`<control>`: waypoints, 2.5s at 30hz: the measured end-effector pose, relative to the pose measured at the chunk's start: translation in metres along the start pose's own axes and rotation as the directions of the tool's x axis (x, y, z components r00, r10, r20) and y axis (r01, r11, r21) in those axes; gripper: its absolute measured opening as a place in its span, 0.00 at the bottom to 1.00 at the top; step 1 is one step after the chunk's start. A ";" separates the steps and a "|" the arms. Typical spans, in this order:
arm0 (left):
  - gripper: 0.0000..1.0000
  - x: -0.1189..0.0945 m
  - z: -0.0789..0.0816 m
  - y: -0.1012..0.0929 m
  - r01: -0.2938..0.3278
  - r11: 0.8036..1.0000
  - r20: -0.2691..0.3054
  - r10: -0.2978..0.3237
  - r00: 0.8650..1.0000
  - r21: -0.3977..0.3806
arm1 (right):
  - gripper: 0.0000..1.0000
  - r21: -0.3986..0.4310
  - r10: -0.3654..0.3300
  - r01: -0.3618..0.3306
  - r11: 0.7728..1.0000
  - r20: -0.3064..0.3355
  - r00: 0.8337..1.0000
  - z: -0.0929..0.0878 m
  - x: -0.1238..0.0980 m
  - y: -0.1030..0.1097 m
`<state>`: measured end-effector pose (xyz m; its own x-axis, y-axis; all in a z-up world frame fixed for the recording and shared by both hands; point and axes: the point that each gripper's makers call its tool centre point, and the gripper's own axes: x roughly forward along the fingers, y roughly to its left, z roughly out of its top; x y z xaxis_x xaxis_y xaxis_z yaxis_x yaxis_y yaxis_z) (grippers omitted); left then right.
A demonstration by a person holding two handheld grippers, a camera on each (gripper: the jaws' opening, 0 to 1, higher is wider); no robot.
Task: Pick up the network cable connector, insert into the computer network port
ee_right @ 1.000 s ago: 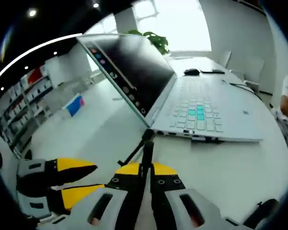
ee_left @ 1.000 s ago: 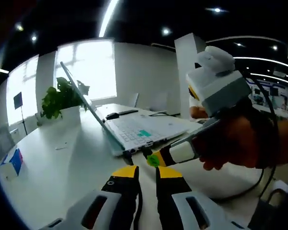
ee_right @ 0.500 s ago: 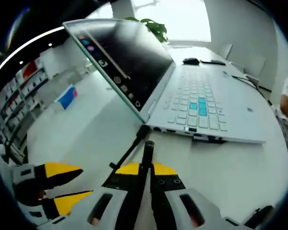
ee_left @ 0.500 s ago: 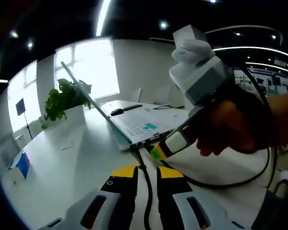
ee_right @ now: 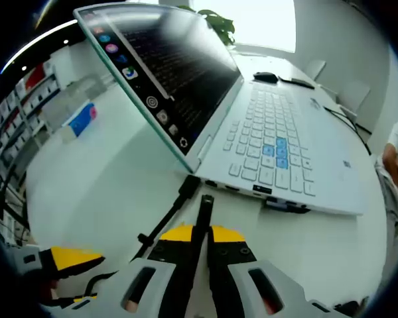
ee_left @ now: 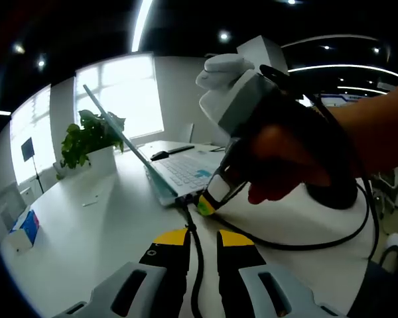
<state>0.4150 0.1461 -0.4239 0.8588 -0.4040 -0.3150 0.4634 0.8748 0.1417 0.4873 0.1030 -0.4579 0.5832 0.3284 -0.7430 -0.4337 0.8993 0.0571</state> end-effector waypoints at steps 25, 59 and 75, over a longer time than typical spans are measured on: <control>0.18 0.002 -0.002 -0.001 0.038 0.999 0.036 -0.037 0.999 -0.021 | 0.07 -0.013 -0.017 0.017 1.000 -0.030 0.999 0.001 0.005 0.002; 0.18 -0.006 -0.011 0.002 0.038 0.998 0.042 -0.036 0.998 -0.044 | 0.07 -0.135 -0.128 0.116 0.984 -0.087 0.988 0.013 0.016 -0.008; 0.18 -0.016 -0.012 0.000 0.041 0.998 0.062 -0.038 0.997 -0.057 | 0.06 -0.121 -0.225 0.205 0.971 -0.181 0.957 0.020 0.016 -0.006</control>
<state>0.3988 0.1561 -0.4302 0.8526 -0.4525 -0.2613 0.4854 0.8711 0.0751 0.5129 0.1084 -0.4571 0.5315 0.0598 -0.8450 -0.3844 0.9059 -0.1776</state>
